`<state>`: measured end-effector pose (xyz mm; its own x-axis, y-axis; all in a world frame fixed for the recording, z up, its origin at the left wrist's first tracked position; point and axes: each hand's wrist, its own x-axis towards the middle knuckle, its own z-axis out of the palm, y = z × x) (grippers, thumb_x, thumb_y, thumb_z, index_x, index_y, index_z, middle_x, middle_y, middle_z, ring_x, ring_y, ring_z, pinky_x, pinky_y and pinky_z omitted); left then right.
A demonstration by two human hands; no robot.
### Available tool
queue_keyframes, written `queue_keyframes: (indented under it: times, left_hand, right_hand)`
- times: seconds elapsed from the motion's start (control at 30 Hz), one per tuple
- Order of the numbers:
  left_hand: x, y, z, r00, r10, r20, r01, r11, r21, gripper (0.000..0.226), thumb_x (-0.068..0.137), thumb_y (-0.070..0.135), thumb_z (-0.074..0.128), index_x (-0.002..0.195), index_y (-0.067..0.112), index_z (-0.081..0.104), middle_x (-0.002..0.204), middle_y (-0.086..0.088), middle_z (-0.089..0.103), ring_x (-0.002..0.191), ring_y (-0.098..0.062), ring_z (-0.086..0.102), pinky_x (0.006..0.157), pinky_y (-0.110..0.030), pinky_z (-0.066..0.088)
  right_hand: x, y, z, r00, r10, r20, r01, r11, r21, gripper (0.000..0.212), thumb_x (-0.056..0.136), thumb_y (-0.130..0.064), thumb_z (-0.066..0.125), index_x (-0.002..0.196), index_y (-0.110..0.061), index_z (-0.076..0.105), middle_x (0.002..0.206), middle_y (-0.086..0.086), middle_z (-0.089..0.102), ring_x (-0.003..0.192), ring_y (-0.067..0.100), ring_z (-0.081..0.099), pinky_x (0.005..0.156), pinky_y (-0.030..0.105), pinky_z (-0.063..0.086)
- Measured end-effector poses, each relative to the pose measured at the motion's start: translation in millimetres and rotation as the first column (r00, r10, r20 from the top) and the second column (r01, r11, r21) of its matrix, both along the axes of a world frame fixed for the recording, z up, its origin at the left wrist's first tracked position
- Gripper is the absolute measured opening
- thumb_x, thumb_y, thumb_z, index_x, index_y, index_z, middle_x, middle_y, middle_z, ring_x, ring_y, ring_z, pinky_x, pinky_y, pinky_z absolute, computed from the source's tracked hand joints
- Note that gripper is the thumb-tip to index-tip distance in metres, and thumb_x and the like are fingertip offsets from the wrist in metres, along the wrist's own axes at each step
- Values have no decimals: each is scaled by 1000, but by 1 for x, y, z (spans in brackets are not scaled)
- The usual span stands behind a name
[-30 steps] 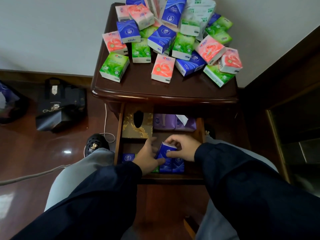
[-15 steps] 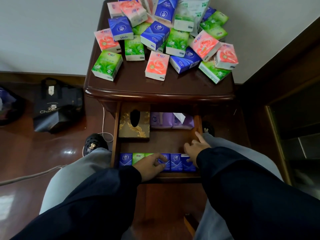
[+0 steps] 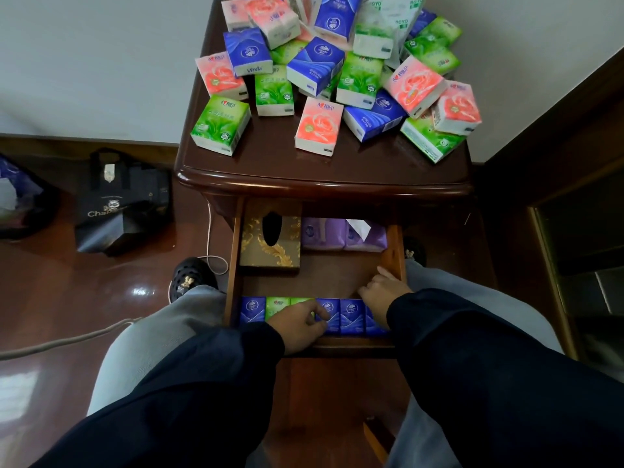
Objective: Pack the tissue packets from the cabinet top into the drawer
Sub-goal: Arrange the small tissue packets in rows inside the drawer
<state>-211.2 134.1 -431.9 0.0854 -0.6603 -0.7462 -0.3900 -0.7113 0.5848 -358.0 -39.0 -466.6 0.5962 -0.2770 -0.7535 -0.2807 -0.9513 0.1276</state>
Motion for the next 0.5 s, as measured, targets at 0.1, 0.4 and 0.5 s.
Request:
queue_keyframes:
  times: [0.1, 0.4, 0.5]
  left_hand:
    - [0, 0, 1, 1000, 4, -17, -3, 1000, 15, 21, 100, 39, 54, 120, 33, 58, 102, 8, 64, 98, -10, 63, 90, -30, 52]
    - [14, -4, 26, 860, 497, -116, -510, 834, -210, 43, 99, 43, 58, 135, 22, 47, 120, 1, 61, 103, -9, 61, 80, -21, 50]
    - [33, -12, 55, 686, 720, -107, -698, 611, -373, 64, 95, 41, 63, 145, 10, 37, 134, -7, 49, 119, -17, 54, 95, -26, 47]
  right_hand:
    - [2, 8, 1, 975, -214, 59, 205, 970, 133, 47, 97, -26, 55, 143, -19, 47, 138, 6, 54, 126, 27, 52, 111, 41, 39]
    - [10, 5, 40, 468, -816, 339, 624, 577, 528, 69, 94, -53, 60, 151, -19, 39, 147, 2, 47, 130, 19, 50, 107, 33, 42]
    - [20, -7, 73, -53, -948, 315, 616, 217, 758, 88, 86, -52, 72, 153, -12, 33, 150, 6, 47, 127, 17, 53, 108, 32, 41]
